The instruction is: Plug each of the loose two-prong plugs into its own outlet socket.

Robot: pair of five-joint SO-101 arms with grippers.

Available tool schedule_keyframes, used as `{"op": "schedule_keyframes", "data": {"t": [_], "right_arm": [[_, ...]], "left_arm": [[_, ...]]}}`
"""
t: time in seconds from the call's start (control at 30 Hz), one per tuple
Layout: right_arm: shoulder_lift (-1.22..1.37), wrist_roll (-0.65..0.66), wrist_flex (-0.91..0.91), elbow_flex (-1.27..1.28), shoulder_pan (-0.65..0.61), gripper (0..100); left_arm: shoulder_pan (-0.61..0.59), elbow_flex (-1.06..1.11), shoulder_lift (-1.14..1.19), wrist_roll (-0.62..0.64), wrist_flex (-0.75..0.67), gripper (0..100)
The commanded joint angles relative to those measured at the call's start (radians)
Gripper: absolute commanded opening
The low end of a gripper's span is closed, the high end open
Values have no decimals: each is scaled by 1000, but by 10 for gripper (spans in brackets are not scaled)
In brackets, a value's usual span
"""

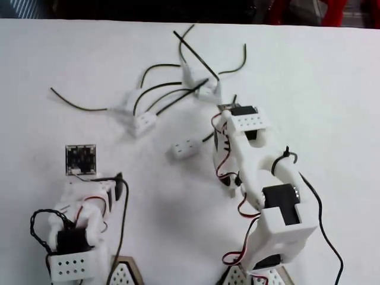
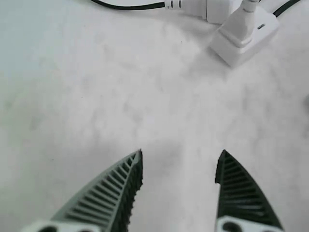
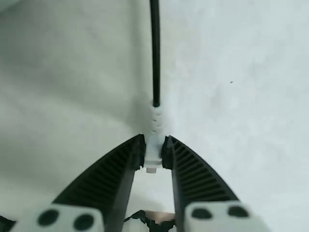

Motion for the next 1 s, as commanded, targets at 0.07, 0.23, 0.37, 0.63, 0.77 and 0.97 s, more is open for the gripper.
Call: {"op": "schedule_keyframes", "data": {"t": [0.07, 0.23, 0.37, 0.63, 0.77, 0.97], "right_arm": [[-4, -2, 12, -6, 4, 35], [-5, 0, 13, -8, 2, 26], [-47, 75, 71, -23, 1, 18], [-430, 127, 186, -31, -18, 17], [-673, 190, 185, 5, -99, 17], [-923, 189, -71, 204, -214, 17]], "left_arm": [[-7, -2, 4, 0, 5, 245], [-7, -2, 4, 0, 5, 245], [-7, -2, 4, 0, 5, 245], [-7, -2, 4, 0, 5, 245], [-7, -2, 4, 0, 5, 245], [-7, -2, 4, 0, 5, 245]]}}
